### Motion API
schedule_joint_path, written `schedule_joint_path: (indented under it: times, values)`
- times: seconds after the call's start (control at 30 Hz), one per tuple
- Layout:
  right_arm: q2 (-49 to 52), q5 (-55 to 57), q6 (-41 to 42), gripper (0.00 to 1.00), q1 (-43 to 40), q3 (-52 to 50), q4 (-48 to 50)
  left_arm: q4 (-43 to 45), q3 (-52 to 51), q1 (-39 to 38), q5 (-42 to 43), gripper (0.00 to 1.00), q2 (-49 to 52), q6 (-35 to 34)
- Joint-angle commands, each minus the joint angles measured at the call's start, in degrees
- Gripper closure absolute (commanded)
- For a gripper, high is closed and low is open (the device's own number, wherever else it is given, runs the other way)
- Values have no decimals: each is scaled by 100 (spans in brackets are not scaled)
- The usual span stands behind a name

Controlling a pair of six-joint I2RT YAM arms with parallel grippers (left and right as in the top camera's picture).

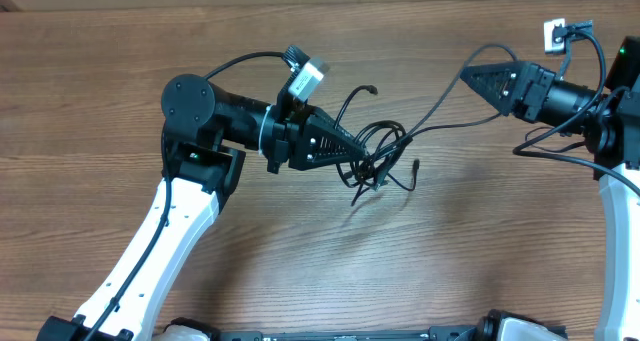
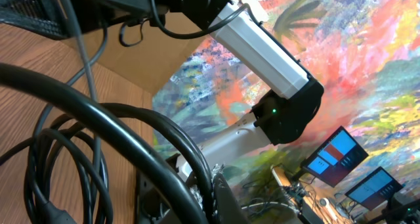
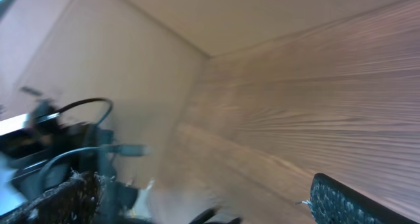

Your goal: Untangle cables

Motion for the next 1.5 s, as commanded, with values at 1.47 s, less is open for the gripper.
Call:
schedule_joint_path:
  times: [1.47]
  values:
    - [31,1023,809,0,645,17,-1635,1729,57,83,-1217,96,160,-1126]
